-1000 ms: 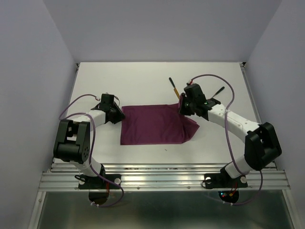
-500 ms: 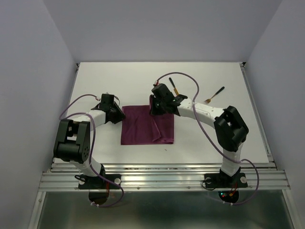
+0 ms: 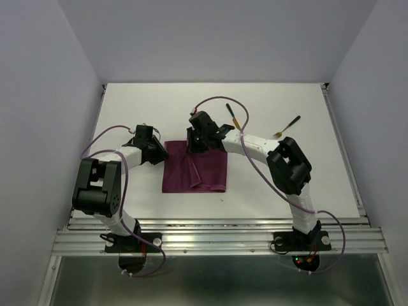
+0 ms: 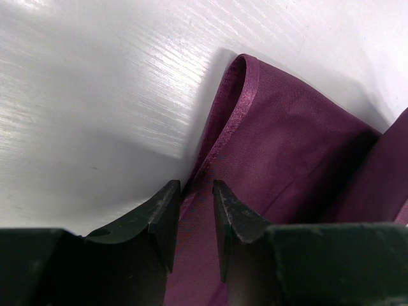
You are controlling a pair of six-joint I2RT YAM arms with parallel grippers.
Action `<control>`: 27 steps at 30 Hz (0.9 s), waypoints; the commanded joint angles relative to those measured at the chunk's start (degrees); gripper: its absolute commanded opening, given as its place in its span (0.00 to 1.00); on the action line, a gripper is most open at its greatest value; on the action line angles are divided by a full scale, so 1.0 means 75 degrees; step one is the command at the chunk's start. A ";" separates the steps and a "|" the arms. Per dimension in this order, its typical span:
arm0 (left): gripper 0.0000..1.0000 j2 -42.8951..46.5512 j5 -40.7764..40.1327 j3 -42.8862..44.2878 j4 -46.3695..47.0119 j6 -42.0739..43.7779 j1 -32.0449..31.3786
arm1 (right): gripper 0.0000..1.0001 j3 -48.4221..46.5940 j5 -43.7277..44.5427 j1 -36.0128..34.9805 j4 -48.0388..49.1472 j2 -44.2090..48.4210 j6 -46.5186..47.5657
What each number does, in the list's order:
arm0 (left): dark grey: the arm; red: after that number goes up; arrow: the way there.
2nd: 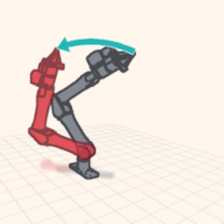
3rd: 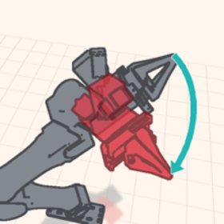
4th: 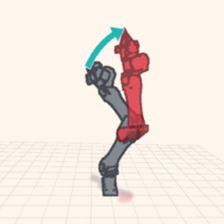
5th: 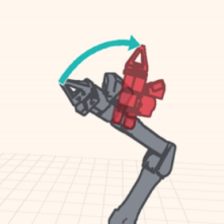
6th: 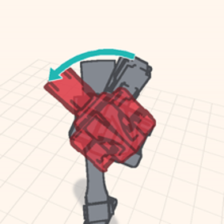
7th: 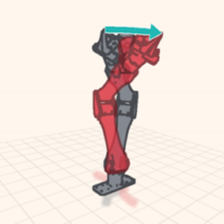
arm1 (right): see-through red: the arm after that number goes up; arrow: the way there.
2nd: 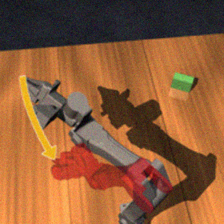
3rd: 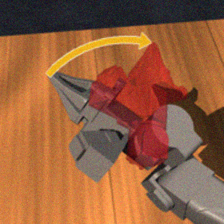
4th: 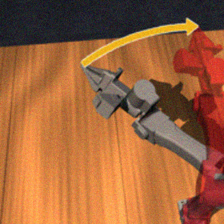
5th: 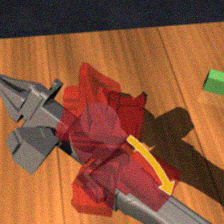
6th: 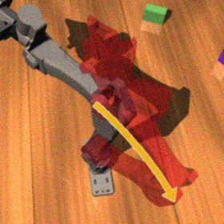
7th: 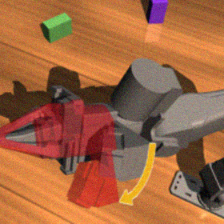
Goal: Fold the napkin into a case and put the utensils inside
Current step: Fold the rectangle-folded napkin at the center of the board.
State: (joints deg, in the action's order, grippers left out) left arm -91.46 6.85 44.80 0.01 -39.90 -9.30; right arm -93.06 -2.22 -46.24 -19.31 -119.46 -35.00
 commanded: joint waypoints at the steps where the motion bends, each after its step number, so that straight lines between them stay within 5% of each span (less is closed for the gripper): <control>1: 0.39 -0.0239 -0.0070 -0.0090 -0.0505 0.0082 -0.0061 | 0.01 -0.0541 -0.0301 -0.0186 0.0067 -0.0196 -0.0056; 27: 0.39 -0.0298 0.0047 -0.0067 -0.0458 0.0082 -0.0061 | 0.01 -0.2018 -0.0560 -0.0632 -0.0355 -0.1521 0.0027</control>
State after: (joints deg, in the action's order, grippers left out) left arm -91.83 7.60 44.84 0.64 -39.92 -9.30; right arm -104.79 -5.50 -50.11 -22.00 -129.80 -34.94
